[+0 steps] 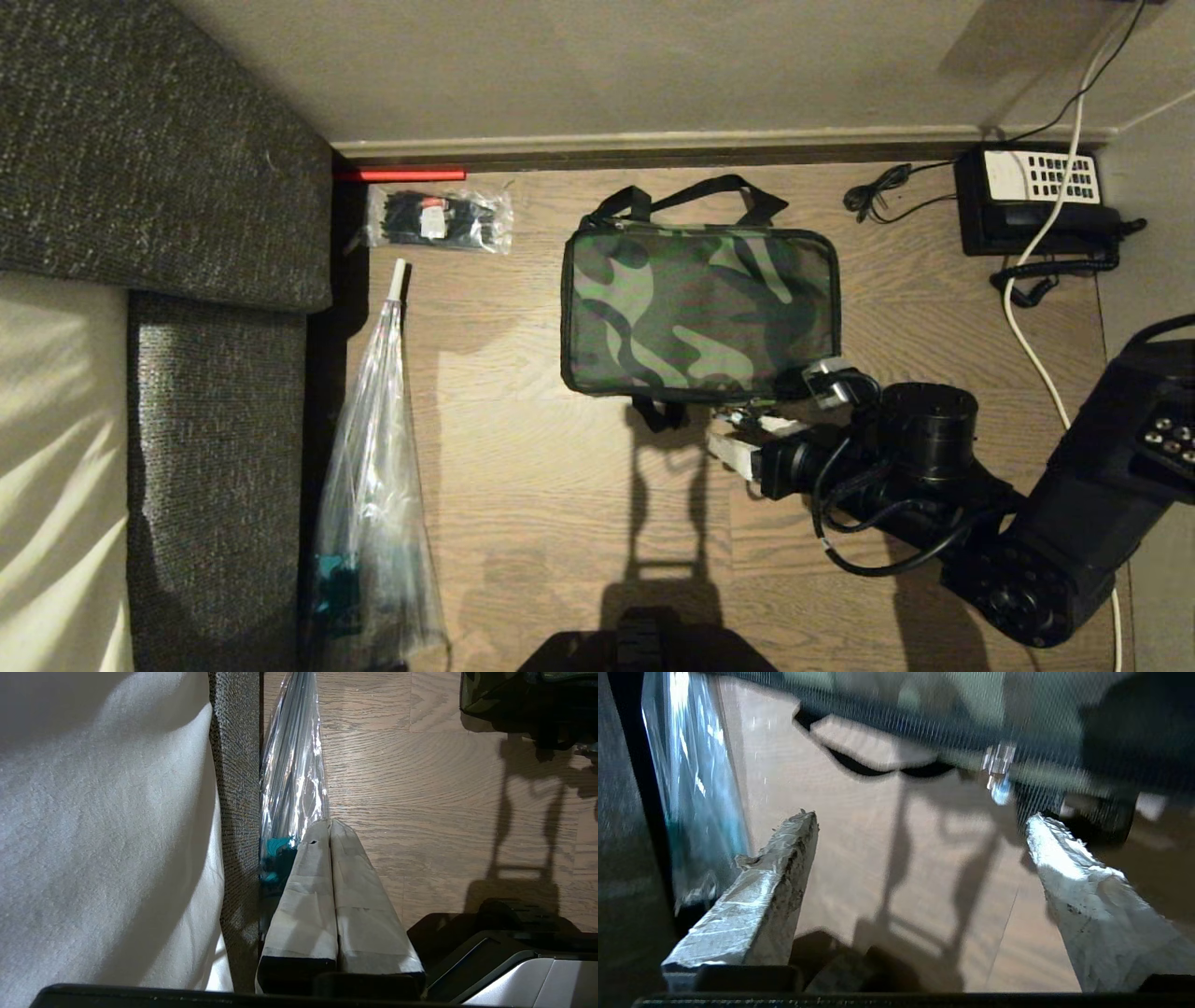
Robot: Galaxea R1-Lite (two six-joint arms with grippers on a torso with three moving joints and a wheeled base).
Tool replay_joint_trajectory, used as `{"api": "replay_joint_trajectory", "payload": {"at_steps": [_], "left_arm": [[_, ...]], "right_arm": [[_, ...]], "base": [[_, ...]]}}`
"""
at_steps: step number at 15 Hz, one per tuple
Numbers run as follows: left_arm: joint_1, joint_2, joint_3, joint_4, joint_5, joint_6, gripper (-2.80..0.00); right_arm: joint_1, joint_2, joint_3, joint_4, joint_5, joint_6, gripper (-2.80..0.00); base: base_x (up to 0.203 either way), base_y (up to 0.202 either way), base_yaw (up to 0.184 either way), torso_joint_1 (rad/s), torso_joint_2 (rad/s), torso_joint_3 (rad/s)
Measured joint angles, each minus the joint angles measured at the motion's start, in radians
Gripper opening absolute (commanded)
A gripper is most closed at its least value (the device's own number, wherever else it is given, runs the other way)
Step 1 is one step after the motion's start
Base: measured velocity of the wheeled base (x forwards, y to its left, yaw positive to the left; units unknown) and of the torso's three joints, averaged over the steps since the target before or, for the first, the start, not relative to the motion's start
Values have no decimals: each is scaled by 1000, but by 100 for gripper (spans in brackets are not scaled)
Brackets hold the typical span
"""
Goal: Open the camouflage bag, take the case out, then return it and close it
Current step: Open the top of the storage box
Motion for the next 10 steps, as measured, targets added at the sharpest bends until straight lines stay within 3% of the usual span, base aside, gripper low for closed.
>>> {"api": "replay_joint_trajectory", "payload": {"at_steps": [10], "left_arm": [[0,0,0,0,0,0,-280]], "right_arm": [[-13,89,-41,-113,-4,-16,0]], "base": [[0,0,0,0,0,0]]}}
